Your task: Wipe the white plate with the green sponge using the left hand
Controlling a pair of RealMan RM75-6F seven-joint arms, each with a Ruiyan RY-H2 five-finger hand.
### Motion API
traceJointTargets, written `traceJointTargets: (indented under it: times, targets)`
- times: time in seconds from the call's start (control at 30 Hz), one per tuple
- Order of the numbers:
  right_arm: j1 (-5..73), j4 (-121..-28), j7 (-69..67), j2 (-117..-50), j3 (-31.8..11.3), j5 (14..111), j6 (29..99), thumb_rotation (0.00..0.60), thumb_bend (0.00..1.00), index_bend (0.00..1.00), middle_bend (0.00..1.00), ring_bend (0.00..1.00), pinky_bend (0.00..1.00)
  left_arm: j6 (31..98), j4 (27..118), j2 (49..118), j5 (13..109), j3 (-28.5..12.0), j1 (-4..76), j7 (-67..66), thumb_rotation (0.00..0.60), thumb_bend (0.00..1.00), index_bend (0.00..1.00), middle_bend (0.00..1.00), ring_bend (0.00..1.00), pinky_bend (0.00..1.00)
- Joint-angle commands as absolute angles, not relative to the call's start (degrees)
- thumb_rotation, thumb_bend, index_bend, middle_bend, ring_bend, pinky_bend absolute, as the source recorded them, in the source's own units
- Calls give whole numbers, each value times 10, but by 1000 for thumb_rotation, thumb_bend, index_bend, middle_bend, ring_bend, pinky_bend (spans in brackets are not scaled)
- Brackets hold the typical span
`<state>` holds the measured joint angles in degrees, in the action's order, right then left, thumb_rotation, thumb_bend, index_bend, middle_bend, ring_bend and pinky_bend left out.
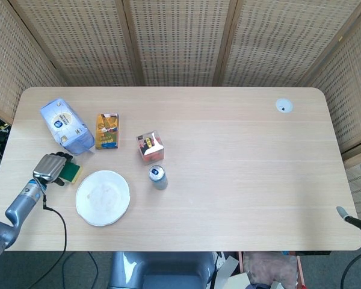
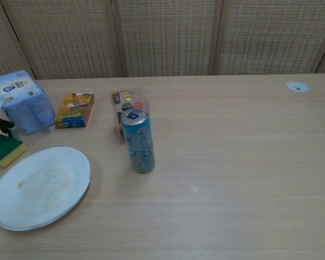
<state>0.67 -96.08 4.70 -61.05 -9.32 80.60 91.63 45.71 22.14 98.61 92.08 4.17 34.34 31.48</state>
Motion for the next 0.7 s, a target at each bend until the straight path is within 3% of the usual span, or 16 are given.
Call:
traceJointTargets:
  times: [0.03,0.4,0.6,0.7]
  targets:
    - [7,-960,44,-610,-93,806,916,600,0,0,0,0,0,457,220,989,915,38,345,316,600,5,396,407,289,357]
    - [4,-963,23,-601,-93,808,918,600,0,0,0,0,0,608,342,916,919,23,325,344,600,19,448,424,296,377]
    - [1,-964,9,-595,-93,813,920,600,0,0,0,0,0,682,520,838,944,33,313,362,600,26,468,441,307,398]
    - [-1,-964,-5,-589,-91,815,919,600,0,0,0,0,0,667,632,801,937,44,308,388,600,27,468,441,307,400]
